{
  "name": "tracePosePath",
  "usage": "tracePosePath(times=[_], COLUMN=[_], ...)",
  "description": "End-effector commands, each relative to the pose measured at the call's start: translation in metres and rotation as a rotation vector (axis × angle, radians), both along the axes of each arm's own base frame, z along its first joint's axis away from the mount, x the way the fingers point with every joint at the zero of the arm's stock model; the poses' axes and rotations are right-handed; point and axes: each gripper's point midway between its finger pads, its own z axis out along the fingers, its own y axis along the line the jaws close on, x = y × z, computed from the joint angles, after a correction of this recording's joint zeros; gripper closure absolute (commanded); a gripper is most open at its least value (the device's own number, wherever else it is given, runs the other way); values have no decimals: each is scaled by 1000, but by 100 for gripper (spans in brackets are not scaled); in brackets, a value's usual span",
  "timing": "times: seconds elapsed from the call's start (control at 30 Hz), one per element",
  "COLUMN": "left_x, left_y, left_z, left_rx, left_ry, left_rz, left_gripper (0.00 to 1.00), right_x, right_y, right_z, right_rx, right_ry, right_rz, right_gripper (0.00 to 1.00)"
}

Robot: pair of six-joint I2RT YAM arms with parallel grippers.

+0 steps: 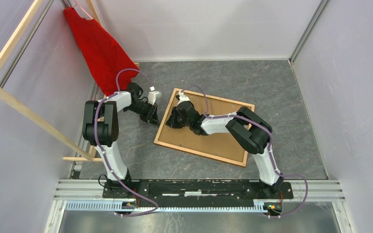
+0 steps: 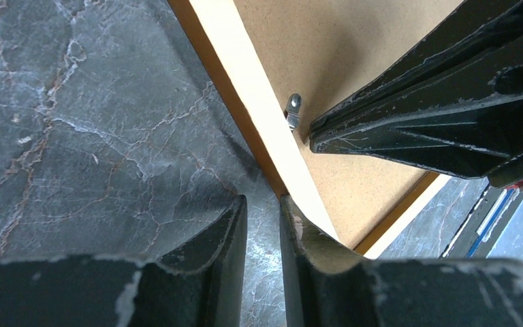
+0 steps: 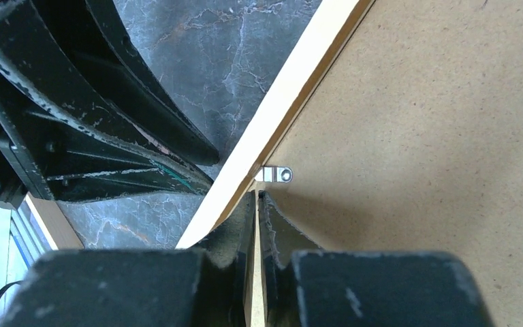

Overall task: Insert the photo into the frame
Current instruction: Install the photo frame at the center of the board.

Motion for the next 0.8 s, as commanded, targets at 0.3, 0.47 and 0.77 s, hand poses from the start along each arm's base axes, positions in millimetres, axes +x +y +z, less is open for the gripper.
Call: tracePosePath(times=[0.3,0.47,0.77], left_x=[-10,-7,46], left_y=[-12,-10,-19], left_z=[-4,-2,48], left_rx=[1,19,-17], left_ry=[-41,-54,-179], left_rz=[-79,-75,-12], left_gripper=[69,69,51], right_x=[23,24,67], right_y=[6,4,-79], right_z=[2,23,83], right_rx=[8,49,110], right_ry=[-26,-35,-131], right_rz=[-42,-24,-149], right_gripper=[91,88,54])
